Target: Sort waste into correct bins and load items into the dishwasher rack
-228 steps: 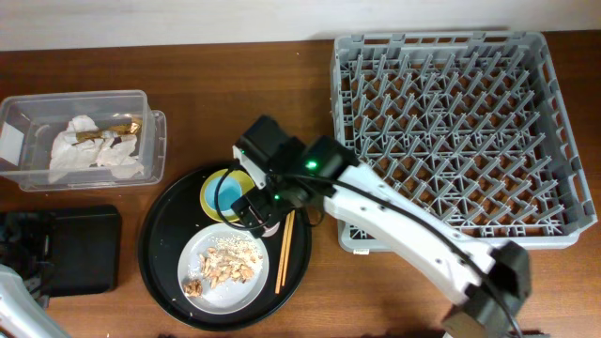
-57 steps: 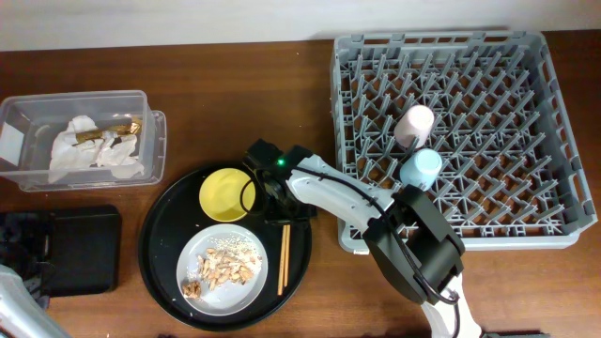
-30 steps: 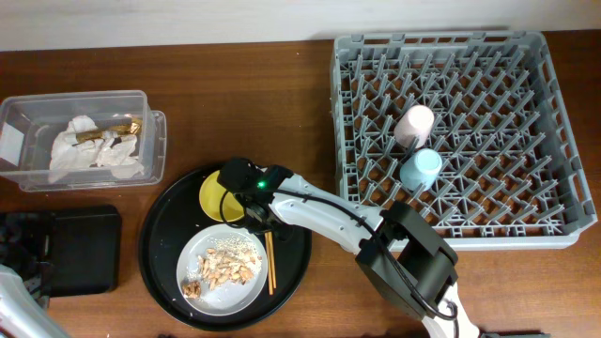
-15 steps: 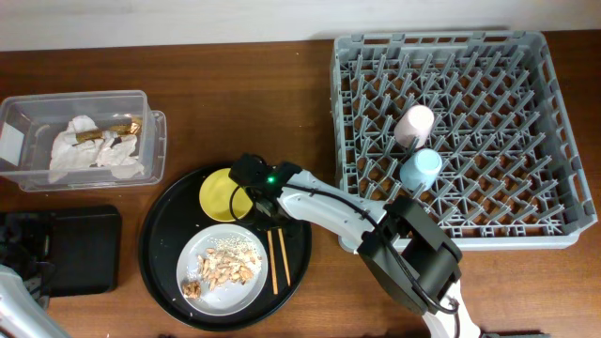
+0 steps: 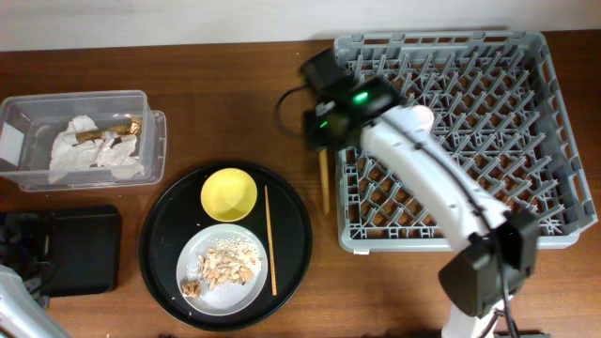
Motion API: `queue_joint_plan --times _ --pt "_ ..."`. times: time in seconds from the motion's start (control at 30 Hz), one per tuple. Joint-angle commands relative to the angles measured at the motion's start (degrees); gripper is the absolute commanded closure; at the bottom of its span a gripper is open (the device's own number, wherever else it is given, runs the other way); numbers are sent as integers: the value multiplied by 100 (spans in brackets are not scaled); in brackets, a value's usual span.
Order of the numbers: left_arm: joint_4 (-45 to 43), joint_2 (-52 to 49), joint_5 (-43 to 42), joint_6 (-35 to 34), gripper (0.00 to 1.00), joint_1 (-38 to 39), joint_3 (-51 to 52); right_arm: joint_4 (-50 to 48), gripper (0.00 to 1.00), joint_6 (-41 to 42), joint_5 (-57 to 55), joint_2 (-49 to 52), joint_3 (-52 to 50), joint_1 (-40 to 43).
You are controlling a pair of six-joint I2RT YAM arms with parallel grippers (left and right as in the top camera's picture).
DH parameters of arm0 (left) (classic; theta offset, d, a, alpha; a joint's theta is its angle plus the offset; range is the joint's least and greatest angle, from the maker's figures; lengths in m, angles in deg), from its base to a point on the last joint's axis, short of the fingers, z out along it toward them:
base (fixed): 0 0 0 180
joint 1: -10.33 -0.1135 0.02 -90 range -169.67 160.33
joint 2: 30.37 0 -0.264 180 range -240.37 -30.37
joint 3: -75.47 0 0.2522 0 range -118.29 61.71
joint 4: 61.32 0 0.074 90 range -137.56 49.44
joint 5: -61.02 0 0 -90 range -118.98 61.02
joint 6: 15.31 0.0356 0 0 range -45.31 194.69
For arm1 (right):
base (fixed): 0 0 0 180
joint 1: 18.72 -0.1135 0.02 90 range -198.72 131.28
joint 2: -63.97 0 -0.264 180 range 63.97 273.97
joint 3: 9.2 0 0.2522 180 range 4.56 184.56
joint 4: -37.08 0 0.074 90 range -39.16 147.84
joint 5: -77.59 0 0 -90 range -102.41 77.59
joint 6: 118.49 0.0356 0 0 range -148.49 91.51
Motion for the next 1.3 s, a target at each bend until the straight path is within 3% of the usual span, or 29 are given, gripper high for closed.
queue_joint_plan --times 0.0,0.17,0.3,0.43,0.5,0.57,0.6,0.7,0.8,0.87,0.97,1.1,1.27 --pt "-11 24 26 -55 1 4 -20 151 96 -1049 -31 -24 87 994" --pt "-11 24 28 -55 1 4 -20 -391 96 -1993 -31 2 -13 1910" --pt "-9 24 28 -55 1 4 -20 -1235 95 -2002 -11 151 -129 1956" --pt "-11 24 28 -55 1 4 -20 -1458 71 -1825 33 483 -131 1952" --pt "-11 24 28 -55 1 4 -20 -1285 68 -1698 166 433 -127 1952" --pt "-11 24 28 -55 1 4 -20 -879 65 -1696 964 284 -127 1947" --pt "-11 24 28 -55 1 4 -20 -203 65 -1478 2387 7 -127 1910" --pt "-11 24 28 -55 1 4 -20 887 65 -1390 2752 -249 -129 1266" --pt "-11 24 28 -55 1 4 -20 898 67 -160 992 -195 -350 -140" --pt "-11 24 28 -55 1 4 -20 227 70 931 -50 -195 -874 -1152" --pt "-11 24 26 -55 1 4 -20 -1683 71 1801 -356 -195 -2146 -1980" --pt "-11 24 28 -55 1 4 -20 -3270 71 1886 -376 -74 -3289 -2367" --pt "-11 24 28 -55 1 4 -20 -3547 74 1886 -769 472 -3331 -2413"
